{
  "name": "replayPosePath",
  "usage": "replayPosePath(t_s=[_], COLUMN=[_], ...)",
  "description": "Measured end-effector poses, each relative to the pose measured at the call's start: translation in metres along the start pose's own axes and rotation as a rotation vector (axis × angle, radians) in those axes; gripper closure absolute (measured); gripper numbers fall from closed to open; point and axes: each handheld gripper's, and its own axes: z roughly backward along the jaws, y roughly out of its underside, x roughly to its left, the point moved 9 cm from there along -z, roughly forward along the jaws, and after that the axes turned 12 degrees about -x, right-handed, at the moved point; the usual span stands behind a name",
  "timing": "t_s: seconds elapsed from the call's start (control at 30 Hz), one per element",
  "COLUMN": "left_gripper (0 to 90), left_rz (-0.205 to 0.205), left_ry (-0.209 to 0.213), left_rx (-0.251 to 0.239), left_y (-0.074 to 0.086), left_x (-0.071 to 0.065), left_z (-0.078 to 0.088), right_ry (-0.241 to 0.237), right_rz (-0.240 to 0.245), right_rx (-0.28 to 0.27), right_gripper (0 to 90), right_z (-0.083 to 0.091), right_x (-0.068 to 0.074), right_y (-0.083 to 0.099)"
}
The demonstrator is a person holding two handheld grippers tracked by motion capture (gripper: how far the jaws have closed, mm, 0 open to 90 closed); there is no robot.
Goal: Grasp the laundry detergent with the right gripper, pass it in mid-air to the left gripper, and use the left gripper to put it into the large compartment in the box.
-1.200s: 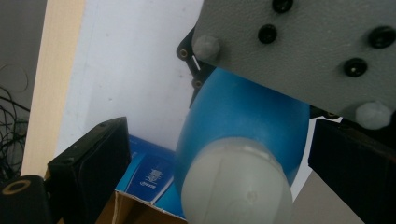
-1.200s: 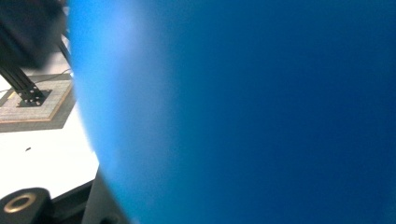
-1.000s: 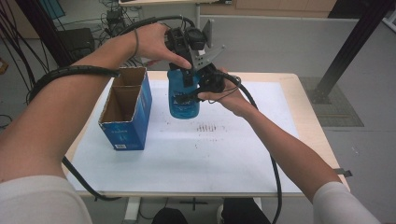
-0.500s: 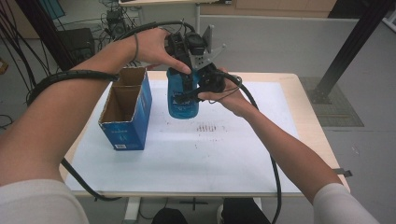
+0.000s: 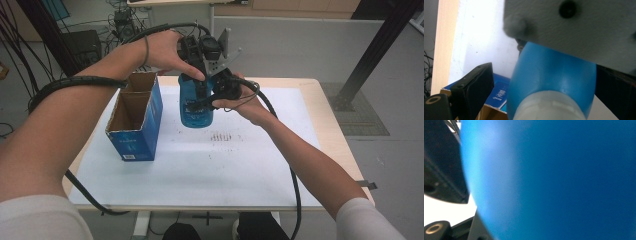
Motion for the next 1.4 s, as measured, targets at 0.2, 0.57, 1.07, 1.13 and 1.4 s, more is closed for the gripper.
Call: replayPosePath(t_s=[0.2, 0.57, 1.07, 1.13, 1.4], left_gripper=[6.6, 6.5, 6.8, 6.8, 6.8], left_rz=[0.002, 0.006, -0.011, -0.012, -0.005], left_ry=[-0.007, -0.015, -0.025, -0.025, -0.031], left_rx=[-0.006, -0.009, 0.002, 0.005, 0.002], left_y=[-0.0010, -0.0007, -0.0014, -0.0014, -0.0004], left_x=[-0.0004, -0.0001, 0.0000, -0.0001, -0.0003], left_z=[0.0011, 0.0037, 0.0071, 0.0075, 0.0087], right_ry=[0.007, 0.010, 0.023, 0.021, 0.027], right_rz=[-0.003, -0.003, -0.003, -0.004, 0.000], right_rx=[0.003, 0.004, 0.002, 0.001, 0.001], right_gripper=[44.9, 44.9, 44.9, 44.9, 44.9], right_z=[0.0011, 0.0003, 0.0008, 0.0012, 0.0021], right_x=[-0.0001, 0.0003, -0.0016, -0.0006, -0.0007], right_y=[0.0003, 0.0021, 0.0015, 0.0009, 0.0004])
